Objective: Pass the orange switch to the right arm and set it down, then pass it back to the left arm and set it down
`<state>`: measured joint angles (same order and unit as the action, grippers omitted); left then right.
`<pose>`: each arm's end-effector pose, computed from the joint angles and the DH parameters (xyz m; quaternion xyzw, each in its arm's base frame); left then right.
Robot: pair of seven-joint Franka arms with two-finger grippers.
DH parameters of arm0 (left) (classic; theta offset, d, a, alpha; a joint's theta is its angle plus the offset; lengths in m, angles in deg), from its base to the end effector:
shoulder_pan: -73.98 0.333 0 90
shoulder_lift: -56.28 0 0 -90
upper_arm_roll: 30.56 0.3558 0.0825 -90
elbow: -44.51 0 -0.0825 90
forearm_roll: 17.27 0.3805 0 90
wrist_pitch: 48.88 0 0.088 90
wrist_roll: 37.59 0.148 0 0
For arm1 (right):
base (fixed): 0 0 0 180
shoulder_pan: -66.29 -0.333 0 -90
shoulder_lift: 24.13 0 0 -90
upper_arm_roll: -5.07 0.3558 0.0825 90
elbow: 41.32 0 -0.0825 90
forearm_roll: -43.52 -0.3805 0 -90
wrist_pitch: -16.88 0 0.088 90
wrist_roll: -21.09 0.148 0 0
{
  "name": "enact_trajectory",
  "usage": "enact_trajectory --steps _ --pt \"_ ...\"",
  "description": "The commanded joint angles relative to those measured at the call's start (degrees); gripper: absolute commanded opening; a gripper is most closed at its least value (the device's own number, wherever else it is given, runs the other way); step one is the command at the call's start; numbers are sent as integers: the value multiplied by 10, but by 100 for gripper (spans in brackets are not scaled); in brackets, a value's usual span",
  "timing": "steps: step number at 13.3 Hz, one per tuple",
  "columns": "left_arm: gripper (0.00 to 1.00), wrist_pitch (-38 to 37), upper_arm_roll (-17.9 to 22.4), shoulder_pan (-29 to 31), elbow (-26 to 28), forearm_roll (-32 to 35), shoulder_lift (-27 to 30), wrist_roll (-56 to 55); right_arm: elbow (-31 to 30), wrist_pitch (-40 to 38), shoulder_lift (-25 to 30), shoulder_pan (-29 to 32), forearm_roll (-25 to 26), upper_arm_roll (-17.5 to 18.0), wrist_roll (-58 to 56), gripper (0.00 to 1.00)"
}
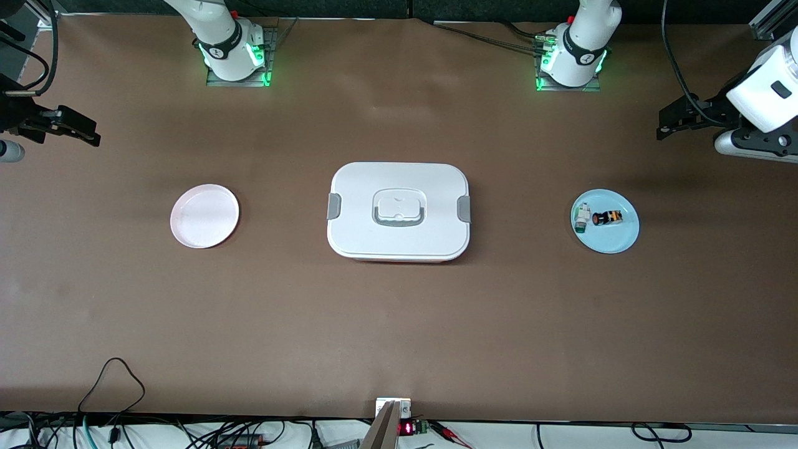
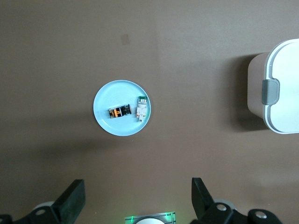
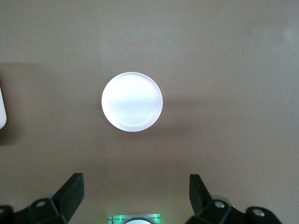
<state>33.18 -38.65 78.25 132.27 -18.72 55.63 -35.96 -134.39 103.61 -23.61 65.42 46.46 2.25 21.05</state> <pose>0.5342 -0.0392 0.6242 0.9972 -0.0486 -0.0556 0.0123 0.5350 -0.0262 0.5991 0.9982 -0.0168 -0.0512 0.0245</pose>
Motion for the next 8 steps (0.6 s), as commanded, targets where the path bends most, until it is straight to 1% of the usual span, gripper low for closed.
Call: enact_trajectory --steps 1,8 --pt "100 -4 -3 7 -4 2 -1 15 7 -11 4 1 -5 3 2 100" --pt "100 -15 2 9 -4 3 -1 12 7 -11 4 1 -7 3 4 100"
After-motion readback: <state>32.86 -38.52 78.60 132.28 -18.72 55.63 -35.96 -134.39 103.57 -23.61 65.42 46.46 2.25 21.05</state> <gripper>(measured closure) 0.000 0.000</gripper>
